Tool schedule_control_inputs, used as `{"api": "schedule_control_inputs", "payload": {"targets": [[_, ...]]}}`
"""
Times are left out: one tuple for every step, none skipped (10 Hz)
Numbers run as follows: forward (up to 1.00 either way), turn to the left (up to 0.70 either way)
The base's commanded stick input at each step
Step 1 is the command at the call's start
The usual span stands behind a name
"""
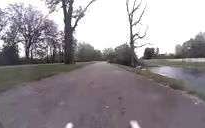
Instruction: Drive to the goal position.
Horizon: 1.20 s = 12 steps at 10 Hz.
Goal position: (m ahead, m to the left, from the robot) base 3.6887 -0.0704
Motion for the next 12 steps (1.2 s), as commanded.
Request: {"api": "schedule_control_inputs", "payload": {"targets": [[0.70, 0.00], [0.70, 0.00], [0.70, 0.00], [0.70, 0.00], [0.70, 0.00], [0.70, 0.00], [0.70, 0.00], [0.70, 0.00], [0.70, 0.00], [0.70, 0.00], [0.70, 0.00], [0.70, 0.00]]}}
